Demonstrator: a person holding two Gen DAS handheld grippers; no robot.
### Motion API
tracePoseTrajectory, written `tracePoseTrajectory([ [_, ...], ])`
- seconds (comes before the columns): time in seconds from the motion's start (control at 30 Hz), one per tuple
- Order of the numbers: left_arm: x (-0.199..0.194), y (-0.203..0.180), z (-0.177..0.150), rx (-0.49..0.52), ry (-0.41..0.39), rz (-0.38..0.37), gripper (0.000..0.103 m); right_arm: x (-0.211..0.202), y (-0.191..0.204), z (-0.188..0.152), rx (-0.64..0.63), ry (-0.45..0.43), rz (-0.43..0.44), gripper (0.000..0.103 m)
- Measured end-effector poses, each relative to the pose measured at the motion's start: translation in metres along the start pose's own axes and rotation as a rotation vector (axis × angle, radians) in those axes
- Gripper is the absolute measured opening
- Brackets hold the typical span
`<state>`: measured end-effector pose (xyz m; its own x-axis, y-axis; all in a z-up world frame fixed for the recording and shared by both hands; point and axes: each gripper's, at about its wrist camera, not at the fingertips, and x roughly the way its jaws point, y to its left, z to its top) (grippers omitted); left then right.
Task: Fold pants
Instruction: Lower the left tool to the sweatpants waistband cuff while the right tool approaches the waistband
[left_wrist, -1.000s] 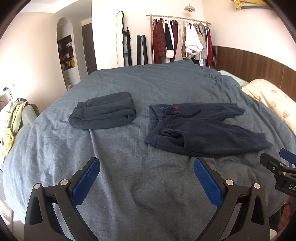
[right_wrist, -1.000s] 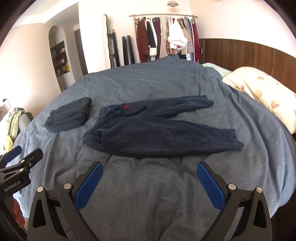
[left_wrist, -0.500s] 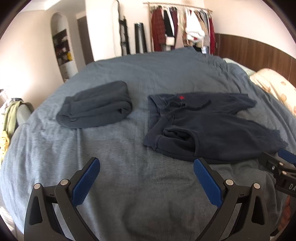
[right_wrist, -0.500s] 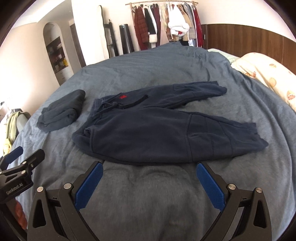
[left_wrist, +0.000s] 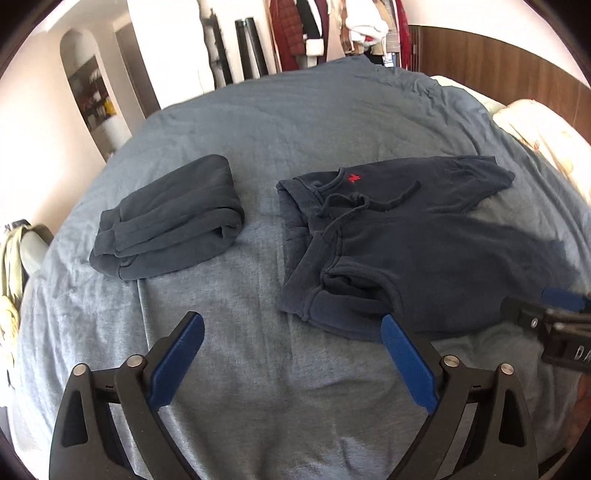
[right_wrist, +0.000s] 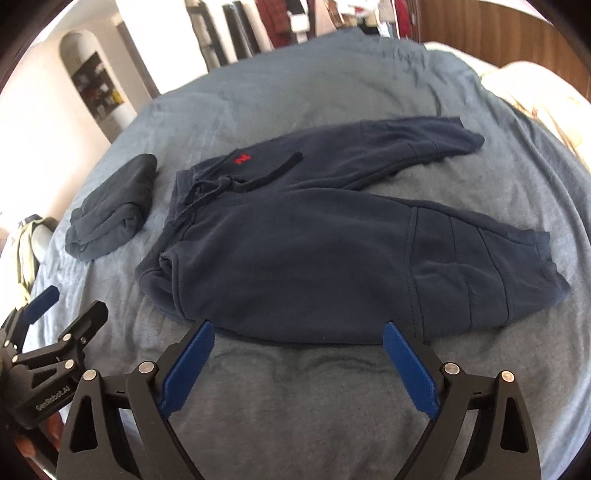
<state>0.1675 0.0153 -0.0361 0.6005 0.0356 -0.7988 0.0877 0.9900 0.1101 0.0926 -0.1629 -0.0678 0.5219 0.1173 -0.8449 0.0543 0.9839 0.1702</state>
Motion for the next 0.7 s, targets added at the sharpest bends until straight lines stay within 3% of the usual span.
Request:
tracePoseTrajectory([
  [0.1,0.0,0.002,0.013,-0.019,0.028,-0.008,0.095,-0.005,-0.001,0.01,0.041,0.064,-0.001,0.094],
  [0.27,0.017,0.002,0.022,-0.012,0.057,0.006,0.089,-0.002,-0.01,0.017,0.105,0.098,-0.03,0.094],
  [0.53,0.065,0.004,0.017,-0.028,0.171,-0.049,0.074,0.034,-0.03,0.004,0.264,0.186,-0.024,0.081],
  [0.7,0.088,0.008,0.015,-0.051,0.213,-0.056,0.073,0.052,-0.04,-0.005,0.352,0.219,-0.021,0.077],
])
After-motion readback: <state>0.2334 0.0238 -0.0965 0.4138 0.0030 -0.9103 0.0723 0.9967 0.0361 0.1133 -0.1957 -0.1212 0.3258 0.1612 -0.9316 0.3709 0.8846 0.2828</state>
